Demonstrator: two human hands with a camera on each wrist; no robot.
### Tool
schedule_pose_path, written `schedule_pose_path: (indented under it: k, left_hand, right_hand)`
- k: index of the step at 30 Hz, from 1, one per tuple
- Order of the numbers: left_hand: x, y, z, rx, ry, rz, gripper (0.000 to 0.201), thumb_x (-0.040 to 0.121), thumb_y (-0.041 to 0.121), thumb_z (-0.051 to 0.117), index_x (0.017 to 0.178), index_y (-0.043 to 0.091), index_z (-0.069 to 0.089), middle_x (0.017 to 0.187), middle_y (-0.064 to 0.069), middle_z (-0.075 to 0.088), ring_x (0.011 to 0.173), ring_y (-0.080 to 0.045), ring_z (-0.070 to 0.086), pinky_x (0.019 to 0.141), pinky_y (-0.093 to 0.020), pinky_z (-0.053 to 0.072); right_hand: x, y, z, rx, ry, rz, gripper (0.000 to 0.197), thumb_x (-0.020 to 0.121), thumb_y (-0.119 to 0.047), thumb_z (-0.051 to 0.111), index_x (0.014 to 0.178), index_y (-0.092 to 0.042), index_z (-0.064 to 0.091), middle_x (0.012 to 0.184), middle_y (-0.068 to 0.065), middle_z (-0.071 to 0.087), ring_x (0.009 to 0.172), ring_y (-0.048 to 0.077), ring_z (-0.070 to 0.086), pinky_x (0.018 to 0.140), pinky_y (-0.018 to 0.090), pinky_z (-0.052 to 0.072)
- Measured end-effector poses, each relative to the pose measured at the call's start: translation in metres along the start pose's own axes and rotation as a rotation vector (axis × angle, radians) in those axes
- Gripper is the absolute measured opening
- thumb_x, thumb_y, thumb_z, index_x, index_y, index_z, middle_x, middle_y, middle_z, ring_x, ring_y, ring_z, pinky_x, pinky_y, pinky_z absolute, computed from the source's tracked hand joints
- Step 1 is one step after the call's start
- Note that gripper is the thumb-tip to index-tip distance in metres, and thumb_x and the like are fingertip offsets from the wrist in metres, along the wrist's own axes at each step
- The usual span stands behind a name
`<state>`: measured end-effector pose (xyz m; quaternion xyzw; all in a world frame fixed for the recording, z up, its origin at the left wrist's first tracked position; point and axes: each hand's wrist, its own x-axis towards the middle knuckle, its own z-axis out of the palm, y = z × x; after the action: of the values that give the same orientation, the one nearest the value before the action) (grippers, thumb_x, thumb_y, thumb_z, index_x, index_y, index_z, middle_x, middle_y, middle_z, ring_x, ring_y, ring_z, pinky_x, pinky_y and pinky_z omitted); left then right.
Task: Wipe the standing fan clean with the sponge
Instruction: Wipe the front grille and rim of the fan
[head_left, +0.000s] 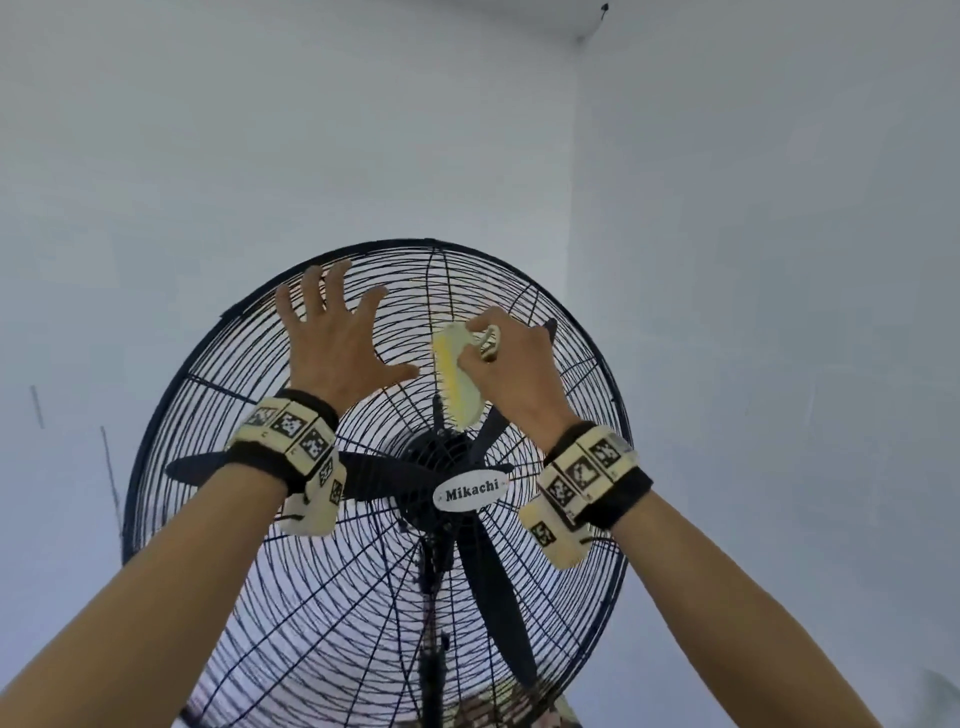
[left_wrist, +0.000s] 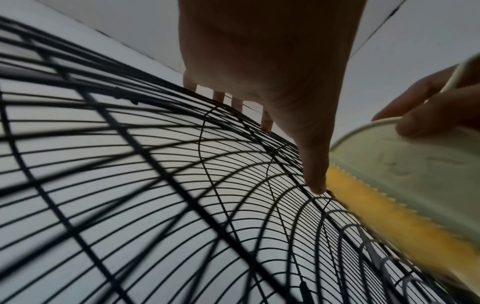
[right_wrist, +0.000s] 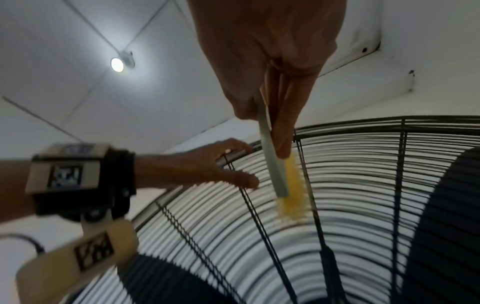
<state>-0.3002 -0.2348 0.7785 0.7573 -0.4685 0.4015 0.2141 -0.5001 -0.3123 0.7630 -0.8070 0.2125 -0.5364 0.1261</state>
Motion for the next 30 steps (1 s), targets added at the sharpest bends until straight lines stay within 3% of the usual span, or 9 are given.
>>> schedule_pose_path:
  k: [4, 8, 12, 15, 17, 20, 24, 28, 30]
  left_hand:
    - [0.005, 0.015, -0.006, 0.017, -0.031, -0.038, 0.117, 0.057, 0.086, 0.076, 0.150, 0.025, 0.041, 0.162, -0.021, 0.017, 0.151, -0.048, 0.010, 0.120, -0.072, 0.008]
    - [0.006, 0.015, -0.006, 0.031, -0.070, -0.065, 0.119, 0.058, 0.084, 0.078, 0.149, 0.018, 0.039, 0.163, -0.022, 0.015, 0.151, -0.050, 0.010, 0.120, -0.073, 0.007]
    - [0.006, 0.010, -0.008, 0.013, -0.104, -0.094, 0.122, 0.061, 0.080, 0.080, 0.151, 0.012, 0.036, 0.166, -0.022, 0.012, 0.153, -0.050, 0.006, 0.120, -0.074, 0.004]
    - [0.004, 0.010, -0.007, 0.016, -0.099, -0.094, 0.122, 0.060, 0.080, 0.080, 0.152, 0.011, 0.036, 0.167, -0.022, 0.012, 0.153, -0.050, 0.006, 0.119, -0.075, 0.004]
    - [0.002, 0.009, -0.005, 0.022, -0.084, -0.084, 0.122, 0.060, 0.082, 0.078, 0.151, 0.012, 0.037, 0.166, -0.021, 0.013, 0.153, -0.050, 0.007, 0.119, -0.074, 0.005]
    - [0.000, 0.008, -0.006, 0.021, -0.076, -0.081, 0.121, 0.061, 0.083, 0.077, 0.151, 0.013, 0.037, 0.166, -0.021, 0.013, 0.153, -0.048, 0.007, 0.120, -0.073, 0.005]
    - [-0.002, 0.006, -0.005, 0.022, -0.076, -0.091, 0.120, 0.063, 0.082, 0.077, 0.152, 0.014, 0.036, 0.167, -0.021, 0.012, 0.154, -0.047, 0.006, 0.120, -0.073, 0.005]
    - [-0.003, 0.007, -0.005, 0.006, -0.061, -0.079, 0.118, 0.063, 0.082, 0.077, 0.151, 0.014, 0.037, 0.167, -0.020, 0.012, 0.154, -0.047, 0.006, 0.120, -0.073, 0.005]
    - [-0.003, 0.010, -0.006, 0.011, -0.064, -0.076, 0.118, 0.063, 0.081, 0.077, 0.151, 0.014, 0.037, 0.167, -0.020, 0.012, 0.154, -0.047, 0.006, 0.120, -0.073, 0.005]
  right_hand:
    - [0.022, -0.013, -0.010, 0.032, 0.177, -0.041, 0.029, 0.103, -0.026, 0.059, 0.130, -0.019, 0.066, 0.085, -0.006, 0.071, 0.075, 0.008, 0.067, 0.091, 0.013, 0.046]
    - [0.018, -0.015, -0.003, -0.026, 0.094, -0.087, 0.039, 0.104, -0.021, 0.058, 0.142, -0.013, 0.060, 0.098, -0.002, 0.073, 0.070, -0.001, 0.059, 0.075, -0.008, 0.036]
    - [0.015, -0.005, -0.017, -0.162, -0.155, -0.030, 0.032, 0.093, -0.018, 0.066, 0.124, -0.018, 0.074, 0.104, 0.001, 0.076, 0.095, 0.014, 0.068, 0.094, 0.016, 0.052]
    - [0.021, -0.011, -0.026, -0.175, -0.012, -0.021, 0.026, 0.096, -0.023, 0.066, 0.121, -0.021, 0.075, 0.098, -0.003, 0.077, 0.084, 0.007, 0.061, 0.089, -0.006, 0.024]
    - [0.023, -0.014, -0.022, -0.084, 0.156, -0.063, 0.031, 0.100, -0.028, 0.063, 0.129, -0.022, 0.071, 0.090, -0.006, 0.075, 0.078, 0.007, 0.063, 0.085, 0.003, 0.034]
    - [0.009, -0.010, -0.001, -0.083, 0.078, -0.054, 0.029, 0.105, -0.030, 0.056, 0.125, -0.014, 0.071, 0.078, -0.003, 0.072, 0.061, 0.013, 0.065, 0.064, 0.006, 0.046]
    - [-0.033, 0.013, 0.012, -0.037, -0.130, 0.090, 0.035, 0.104, -0.034, 0.056, 0.094, -0.005, 0.072, 0.081, 0.015, 0.074, 0.069, 0.030, 0.074, 0.050, 0.048, 0.058]
    - [-0.042, 0.013, 0.010, 0.066, -0.047, 0.130, 0.048, 0.096, -0.045, 0.057, 0.143, -0.037, 0.047, 0.099, -0.001, 0.071, 0.096, 0.034, 0.070, 0.068, 0.048, 0.063]
    - [-0.030, 0.003, 0.003, 0.126, 0.021, 0.075, 0.055, 0.100, -0.031, 0.060, 0.151, -0.037, 0.038, 0.105, -0.004, 0.064, 0.092, 0.031, 0.072, 0.061, 0.045, 0.064]
